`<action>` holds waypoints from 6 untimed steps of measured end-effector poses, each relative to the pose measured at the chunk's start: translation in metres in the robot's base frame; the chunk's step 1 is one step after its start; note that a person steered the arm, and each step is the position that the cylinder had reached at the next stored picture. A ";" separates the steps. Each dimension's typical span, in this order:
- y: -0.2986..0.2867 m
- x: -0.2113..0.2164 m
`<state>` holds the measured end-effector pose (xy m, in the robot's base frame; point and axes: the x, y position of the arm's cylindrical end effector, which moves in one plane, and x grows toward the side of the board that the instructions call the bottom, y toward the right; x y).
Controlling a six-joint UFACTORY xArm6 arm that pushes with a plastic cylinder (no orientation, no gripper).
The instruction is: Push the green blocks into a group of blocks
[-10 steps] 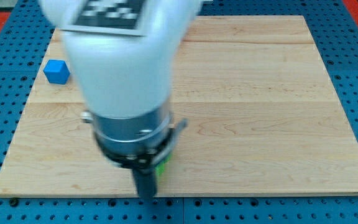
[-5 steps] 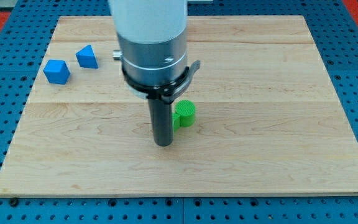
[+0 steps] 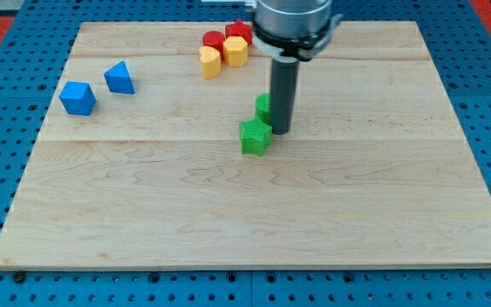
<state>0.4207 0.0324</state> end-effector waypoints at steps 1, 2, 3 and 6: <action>0.022 0.000; 0.093 0.026; 0.109 0.000; -0.032 -0.066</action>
<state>0.3549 0.0000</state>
